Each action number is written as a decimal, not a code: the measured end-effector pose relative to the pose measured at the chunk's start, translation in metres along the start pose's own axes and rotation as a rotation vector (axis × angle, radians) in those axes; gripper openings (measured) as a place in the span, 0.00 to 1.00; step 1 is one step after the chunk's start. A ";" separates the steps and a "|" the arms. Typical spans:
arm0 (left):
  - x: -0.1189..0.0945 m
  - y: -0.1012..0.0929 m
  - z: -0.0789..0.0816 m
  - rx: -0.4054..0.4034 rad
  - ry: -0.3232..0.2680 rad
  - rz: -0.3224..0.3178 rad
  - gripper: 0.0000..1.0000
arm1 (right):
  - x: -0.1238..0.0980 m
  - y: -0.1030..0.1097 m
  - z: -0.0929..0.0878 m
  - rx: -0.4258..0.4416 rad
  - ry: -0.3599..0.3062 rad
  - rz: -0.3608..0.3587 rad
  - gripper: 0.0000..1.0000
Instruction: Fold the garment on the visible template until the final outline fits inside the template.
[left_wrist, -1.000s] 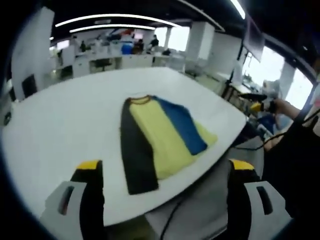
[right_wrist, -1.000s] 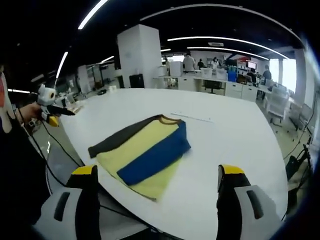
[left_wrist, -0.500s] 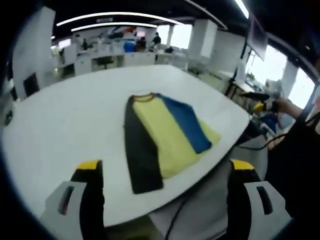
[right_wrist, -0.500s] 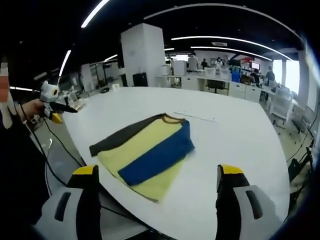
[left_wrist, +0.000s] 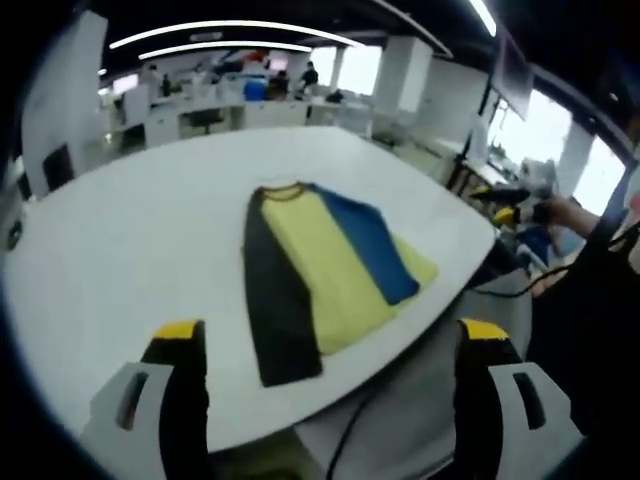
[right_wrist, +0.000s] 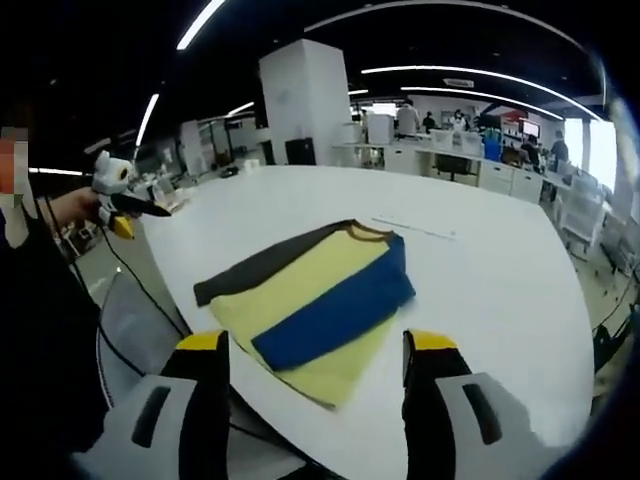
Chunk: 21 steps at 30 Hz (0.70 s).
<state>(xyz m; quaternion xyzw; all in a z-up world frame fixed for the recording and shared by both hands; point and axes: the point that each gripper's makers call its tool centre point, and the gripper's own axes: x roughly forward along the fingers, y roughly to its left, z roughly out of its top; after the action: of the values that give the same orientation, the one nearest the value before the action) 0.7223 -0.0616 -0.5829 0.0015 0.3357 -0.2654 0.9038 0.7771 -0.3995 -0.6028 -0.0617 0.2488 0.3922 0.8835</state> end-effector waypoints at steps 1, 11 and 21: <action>0.000 0.001 -0.001 -0.001 0.002 0.001 1.00 | 0.003 0.003 0.000 -0.002 0.000 0.011 0.64; 0.002 0.001 -0.011 -0.029 0.014 0.009 1.00 | 0.039 0.034 -0.010 -0.038 0.032 0.128 0.45; 0.000 0.005 -0.017 -0.047 0.017 0.020 1.00 | 0.072 0.048 -0.028 -0.056 0.086 0.182 0.31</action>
<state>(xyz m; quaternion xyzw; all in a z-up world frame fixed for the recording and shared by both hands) 0.7144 -0.0540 -0.5964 -0.0143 0.3496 -0.2483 0.9033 0.7722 -0.3276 -0.6578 -0.0804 0.2800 0.4746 0.8306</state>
